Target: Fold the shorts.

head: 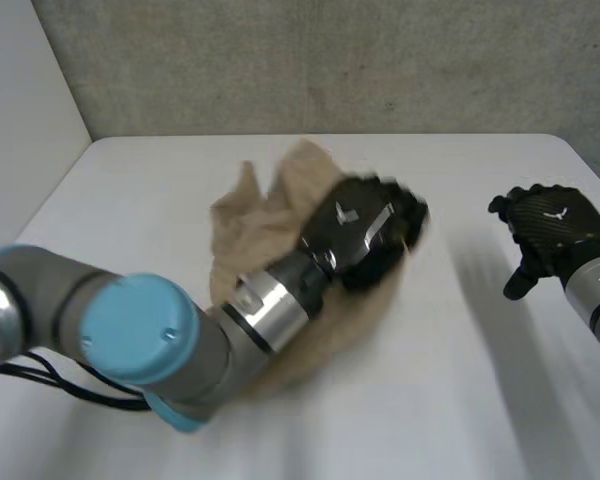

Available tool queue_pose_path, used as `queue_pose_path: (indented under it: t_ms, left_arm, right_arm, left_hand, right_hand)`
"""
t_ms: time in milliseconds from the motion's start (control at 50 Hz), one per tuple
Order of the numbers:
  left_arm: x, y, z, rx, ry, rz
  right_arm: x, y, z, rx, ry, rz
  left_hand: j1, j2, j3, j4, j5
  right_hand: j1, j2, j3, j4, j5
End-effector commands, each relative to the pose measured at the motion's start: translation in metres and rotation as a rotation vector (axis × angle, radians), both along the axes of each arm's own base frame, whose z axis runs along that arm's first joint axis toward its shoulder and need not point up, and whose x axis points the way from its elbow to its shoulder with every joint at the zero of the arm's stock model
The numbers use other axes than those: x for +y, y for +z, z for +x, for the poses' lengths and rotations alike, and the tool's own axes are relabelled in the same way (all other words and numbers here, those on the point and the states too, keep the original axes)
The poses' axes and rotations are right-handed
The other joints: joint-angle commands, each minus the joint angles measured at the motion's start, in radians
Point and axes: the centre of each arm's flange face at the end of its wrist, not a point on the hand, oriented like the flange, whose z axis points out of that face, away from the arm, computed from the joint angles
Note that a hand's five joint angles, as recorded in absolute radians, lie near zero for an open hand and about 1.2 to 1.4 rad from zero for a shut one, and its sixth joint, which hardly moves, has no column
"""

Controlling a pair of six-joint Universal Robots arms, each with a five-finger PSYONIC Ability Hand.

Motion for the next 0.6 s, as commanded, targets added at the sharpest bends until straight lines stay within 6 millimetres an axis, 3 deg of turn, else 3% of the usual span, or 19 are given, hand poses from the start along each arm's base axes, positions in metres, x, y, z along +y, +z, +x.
queue_pose_path:
  t_ms: [20,40,60,220,300,380,480,600]
  left_arm:
    - [0.028,-0.035,-0.001,-0.156,-0.057,0.134]
    - [0.034,-0.037,0.000,-0.186,-0.061,0.145]
    - [0.035,-0.037,0.001,-0.200,-0.061,0.145]
    - [0.034,0.004,0.020,-0.245,0.029,0.034]
    - [0.030,0.020,0.039,-0.255,0.137,0.032]
    - [0.034,0.036,0.059,-0.246,0.247,0.046]
    - [0.040,0.031,0.082,-0.304,0.382,0.109]
    - [0.037,0.007,0.115,-0.489,0.575,0.201]
  right_arm:
    - [-0.002,0.000,-0.001,0.011,0.003,-0.003]
    - [-0.002,0.001,-0.001,0.011,0.004,-0.003]
    - [-0.001,0.000,0.000,0.012,0.006,0.000]
    - [0.007,-0.004,0.010,0.055,0.117,-0.004]
    - [0.013,-0.007,0.017,0.115,0.244,-0.019]
    - [0.031,-0.010,0.020,0.161,0.344,0.088]
    - [0.056,-0.013,0.021,0.170,0.417,0.274]
    - [0.063,-0.022,0.021,0.227,0.466,0.284]
  left_hand:
    - [-0.028,-0.091,-0.084,-0.089,-0.051]
    - [-0.463,-0.526,-0.519,-0.524,-0.486]
    - [-0.548,-0.612,-0.605,-0.610,-0.572]
    - [-0.587,-0.651,-0.644,-0.649,-0.611]
    - [-0.652,-0.715,-0.708,-0.714,-0.676]
    - [-0.640,-0.704,-0.696,-0.702,-0.664]
    - [-0.629,-0.692,-0.685,-0.690,-0.652]
    - [-0.573,-0.636,-0.629,-0.635,-0.597]
  right_hand:
    - [-0.050,-0.098,-0.067,-0.079,-0.075]
    - [-0.053,-0.101,-0.070,-0.083,-0.078]
    - [-0.050,-0.098,-0.067,-0.080,-0.075]
    - [-0.027,-0.074,-0.044,-0.056,-0.052]
    - [0.009,-0.039,-0.009,-0.021,-0.017]
    - [0.070,0.023,0.053,0.041,0.045]
    - [0.152,0.105,0.135,0.123,0.127]
    - [0.261,0.213,0.244,0.231,0.236]
